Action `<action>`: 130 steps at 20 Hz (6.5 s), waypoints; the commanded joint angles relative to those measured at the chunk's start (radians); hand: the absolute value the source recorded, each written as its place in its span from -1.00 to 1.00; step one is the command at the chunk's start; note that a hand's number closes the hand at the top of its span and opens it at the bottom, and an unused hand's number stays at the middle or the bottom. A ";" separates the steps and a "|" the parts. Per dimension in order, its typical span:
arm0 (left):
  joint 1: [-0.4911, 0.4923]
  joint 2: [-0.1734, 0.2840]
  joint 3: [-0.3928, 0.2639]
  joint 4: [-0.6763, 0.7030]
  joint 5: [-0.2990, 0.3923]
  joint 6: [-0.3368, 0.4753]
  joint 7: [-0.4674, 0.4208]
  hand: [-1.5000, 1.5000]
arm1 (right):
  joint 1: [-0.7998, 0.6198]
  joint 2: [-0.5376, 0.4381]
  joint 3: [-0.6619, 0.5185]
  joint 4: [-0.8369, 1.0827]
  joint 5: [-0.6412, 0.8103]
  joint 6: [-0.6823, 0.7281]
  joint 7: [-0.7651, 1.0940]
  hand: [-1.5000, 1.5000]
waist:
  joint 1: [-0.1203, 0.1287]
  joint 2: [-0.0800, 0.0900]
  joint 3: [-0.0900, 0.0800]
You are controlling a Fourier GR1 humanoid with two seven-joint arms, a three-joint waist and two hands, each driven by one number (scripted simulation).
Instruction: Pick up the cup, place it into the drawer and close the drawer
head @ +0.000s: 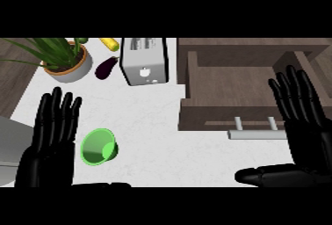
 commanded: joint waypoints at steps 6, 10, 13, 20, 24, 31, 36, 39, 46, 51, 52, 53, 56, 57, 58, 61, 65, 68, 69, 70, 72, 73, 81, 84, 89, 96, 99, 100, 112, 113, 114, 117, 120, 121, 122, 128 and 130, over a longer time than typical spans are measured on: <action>-0.077 -0.002 0.005 0.087 0.001 0.073 0.015 -1.00 | -0.030 -0.007 -0.047 0.065 -0.028 0.032 -0.054 -1.00 | -0.001 0.001 0.000; 0.077 -0.002 -0.010 0.056 0.026 0.021 -0.079 -1.00 | -0.019 -0.008 -0.032 -0.010 -0.025 0.025 0.024 -1.00 | 0.002 0.000 0.000; 0.010 -0.002 0.011 0.126 0.023 0.039 -0.085 -1.00 | -0.020 0.015 -0.016 -0.012 -0.003 -0.003 0.035 -1.00 | 0.000 0.000 0.000; 0.109 0.007 0.029 0.115 0.011 0.021 -0.086 -1.00 | 0.026 -0.007 -0.061 0.017 -0.029 0.046 -0.041 -1.00 | 0.000 0.000 0.000; 0.090 0.002 0.082 0.220 0.057 0.000 -0.139 -1.00 | -0.081 0.011 -0.026 0.044 0.012 -0.003 0.021 -1.00 | 0.002 0.000 0.000; 0.083 0.026 0.193 0.376 0.108 -0.035 -0.244 -1.00 | -0.076 -0.022 -0.080 0.024 -0.041 0.025 0.046 -1.00 | 0.001 0.000 0.000; 0.124 0.058 0.244 0.438 0.150 -0.106 -0.336 -1.00 | -0.053 -0.015 -0.045 -0.043 -0.018 0.018 0.091 -1.00 | 0.001 0.000 0.000; 0.121 0.020 0.214 0.515 0.126 -0.103 -0.386 -1.00 | -0.034 0.004 -0.023 -0.050 -0.017 0.018 0.085 -1.00 | 0.000 0.000 0.000; 0.079 0.035 0.270 0.738 0.135 -0.160 -0.514 -1.00 | -0.075 -0.010 -0.061 -0.032 -0.037 0.021 0.087 -1.00 | 0.000 0.001 0.000; 0.039 0.018 0.289 0.783 0.128 -0.131 -0.541 -1.00 | -0.039 -0.035 -0.117 -0.040 -0.107 0.069 0.063 -1.00 | -0.001 0.000 0.000; -0.007 0.049 0.325 0.802 0.166 -0.162 -0.498 -1.00 | -0.037 -0.002 -0.051 0.007 -0.033 0.054 0.022 -1.00 | 0.000 0.000 0.000; -0.001 0.024 0.326 0.878 0.156 -0.162 -0.598 -1.00 | -0.090 -0.007 -0.061 -0.049 -0.054 0.012 0.129 -1.00 | 0.000 0.000 0.000; -0.056 0.021 0.335 0.910 0.152 -0.141 -0.587 -1.00 | -0.042 -0.009 -0.040 -0.104 -0.039 0.020 0.154 -1.00 | -0.002 0.000 0.000; -0.031 0.035 0.344 0.948 0.150 -0.170 -0.642 -1.00 | -0.047 -0.020 -0.068 -0.049 -0.055 0.048 0.103 -1.00 | 0.000 0.000 0.000; -0.012 0.000 0.291 0.861 0.136 -0.107 -0.575 -1.00 | -0.100 0.017 -0.003 -0.044 0.013 -0.009 0.125 -1.00 | 0.002 0.000 0.000; -0.027 0.043 0.363 1.015 0.157 -0.184 -0.694 -1.00 | -0.047 -0.042 -0.117 0.014 -0.098 0.096 0.035 -1.00 | -0.001 0.001 0.000; -0.111 0.029 0.356 1.066 0.153 -0.155 -0.652 -1.00 | -0.071 -0.029 -0.084 -0.052 -0.060 0.042 0.128 -1.00 | -0.001 0.000 0.000; -0.109 0.096 0.404 1.158 0.173 -0.243 -0.747 -1.00 | -0.062 0.024 -0.011 -0.018 0.009 0.015 0.071 -1.00 | 0.000 0.000 0.000; -0.150 0.077 0.392 1.168 0.168 -0.217 -0.713 -1.00 | -0.046 0.002 -0.033 -0.046 -0.024 0.043 0.083 -1.00 | -0.001 0.000 0.000; -0.162 0.107 0.420 1.223 0.180 -0.249 -0.746 -1.00 | -0.023 0.015 -0.012 -0.099 -0.010 0.022 0.116 -1.00 | -0.003 0.000 0.000; -0.171 0.064 0.406 1.287 0.172 -0.255 -0.816 -1.00 | -0.077 0.024 -0.028 0.018 0.002 0.015 0.060 -1.00 | -0.001 0.001 0.000; -0.164 0.095 0.406 1.200 0.183 -0.254 -0.743 -1.00 | -0.007 0.024 0.004 -0.133 -0.016 0.018 0.139 -1.00 | -0.002 0.000 0.000; -0.223 0.045 0.405 1.353 0.208 -0.277 -0.851 -1.00 | -0.044 0.002 -0.067 -0.003 -0.055 0.059 0.047 -1.00 | -0.002 0.001 0.000; -0.211 0.067 0.404 1.298 0.228 -0.298 -0.787 -1.00 | 0.003 0.047 0.024 -0.075 0.015 0.023 0.070 -1.00 | -0.002 0.000 0.000; -0.238 0.066 0.402 1.352 0.246 -0.372 -0.827 -1.00 | -0.106 -0.033 -0.121 0.058 -0.090 0.077 0.057 -1.00 | 0.001 0.001 0.000; -0.327 0.026 0.399 1.517 0.247 -0.469 -0.948 1.00 | -0.117 -0.044 -0.118 -0.031 -0.101 0.047 0.159 -1.00 | -0.005 0.001 -0.001; -0.307 0.067 0.403 1.491 0.272 -0.555 -0.938 1.00 | 0.023 -0.033 -0.097 -0.116 -0.110 0.085 0.125 -1.00 | -0.007 0.000 0.000; -0.360 0.063 0.406 1.599 0.243 -0.557 -1.018 1.00 | -0.086 -0.011 -0.075 -0.013 -0.069 0.046 0.113 -1.00 | -0.006 0.002 -0.001; -0.440 0.123 0.461 1.565 0.256 -0.446 -1.034 1.00 | -0.054 -0.038 -0.113 -0.058 -0.102 0.070 0.125 -1.00 | -0.006 0.002 -0.001; -0.398 0.125 0.452 1.484 0.268 -0.446 -0.998 1.00 | -0.056 -0.013 -0.073 -0.061 -0.068 0.055 0.112 -1.00 | -0.002 0.000 0.000; -0.412 0.126 0.452 1.519 0.254 -0.439 -1.040 1.00 | 0.025 -0.004 -0.067 -0.075 -0.068 0.083 0.065 -1.00 | -0.005 0.001 0.000; -0.436 0.138 0.452 1.536 0.250 -0.479 -1.090 1.00 | 0.008 -0.013 -0.055 -0.110 -0.052 0.067 0.116 -1.00 | -0.010 0.001 -0.001; -0.403 0.142 0.431 1.377 0.284 -0.507 -0.994 1.00 | -0.013 -0.046 -0.135 -0.054 -0.129 0.105 0.077 -1.00 | -0.001 -0.001 0.000; -0.371 0.103 0.394 1.306 0.275 -0.494 -0.972 1.00 | 0.031 0.005 -0.064 -0.082 -0.052 0.070 0.060 -1.00 | 0.002 -0.003 0.001; -0.409 0.127 0.395 1.292 0.277 -0.486 -0.931 1.00 | -0.068 -0.028 -0.112 -0.011 -0.083 0.063 0.099 -1.00 | 0.005 -0.001 0.001; -0.318 0.083 0.287 0.922 0.293 -0.435 -0.683 1.00 | 0.002 -0.002 -0.070 -0.053 -0.060 0.067 0.086 -1.00 | 0.012 -0.006 0.002; -0.384 0.084 0.290 0.898 0.302 -0.409 -0.620 1.00 | -0.067 -0.043 -0.132 0.008 -0.098 0.084 0.084 -1.00 | 0.007 -0.003 0.001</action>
